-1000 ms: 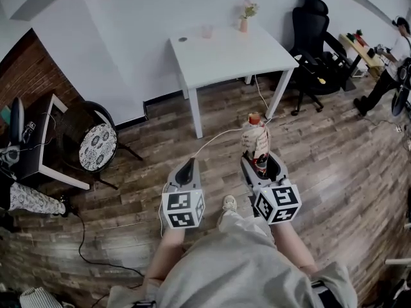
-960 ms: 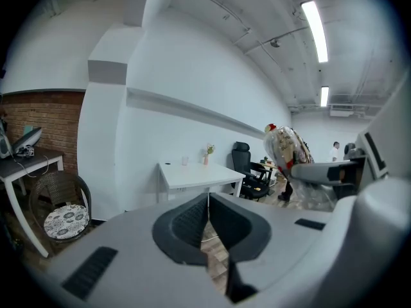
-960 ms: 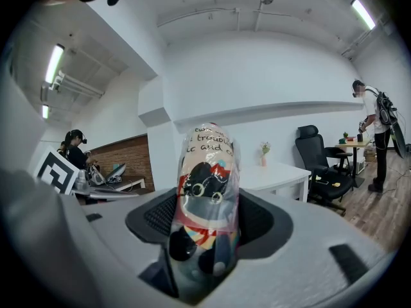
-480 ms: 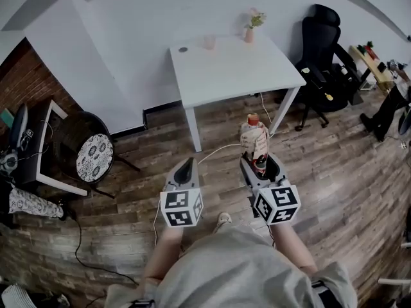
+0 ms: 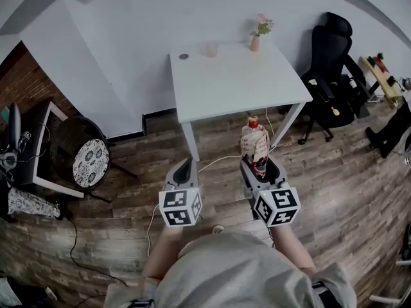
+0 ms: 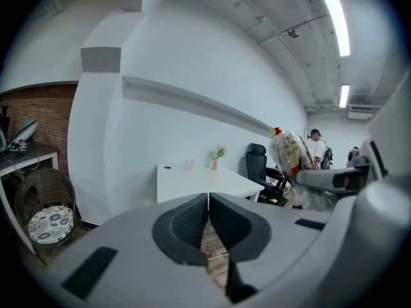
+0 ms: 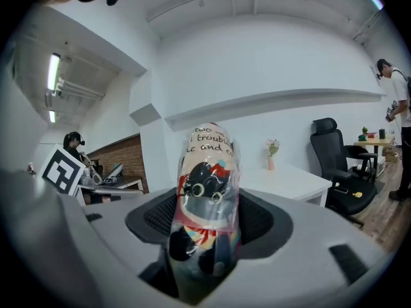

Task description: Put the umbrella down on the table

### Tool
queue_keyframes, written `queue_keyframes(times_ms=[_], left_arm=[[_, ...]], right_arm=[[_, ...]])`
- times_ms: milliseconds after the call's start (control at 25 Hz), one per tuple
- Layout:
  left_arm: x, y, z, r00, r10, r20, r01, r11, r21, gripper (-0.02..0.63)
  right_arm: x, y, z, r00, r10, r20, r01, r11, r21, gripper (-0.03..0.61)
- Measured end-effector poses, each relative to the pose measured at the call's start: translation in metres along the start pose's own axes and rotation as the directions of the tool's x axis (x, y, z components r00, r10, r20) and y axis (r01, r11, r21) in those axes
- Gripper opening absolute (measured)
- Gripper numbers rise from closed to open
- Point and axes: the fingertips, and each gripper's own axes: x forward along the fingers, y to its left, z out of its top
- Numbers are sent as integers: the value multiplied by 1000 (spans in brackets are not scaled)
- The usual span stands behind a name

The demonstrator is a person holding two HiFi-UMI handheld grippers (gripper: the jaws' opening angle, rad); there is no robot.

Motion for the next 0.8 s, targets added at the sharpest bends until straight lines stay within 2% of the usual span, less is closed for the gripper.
queue_keyframes(times_ms=[320, 800], left_arm=[[40, -10, 4, 1000, 13, -23, -13, 1000, -3, 9], [93, 3, 8, 999, -9, -36, 9, 1000, 13, 9]], right_arm=[[30, -33, 7, 1000, 17, -11, -17, 1000, 0, 268], [80, -53, 3, 1000, -1, -18, 1, 1000, 11, 268]])
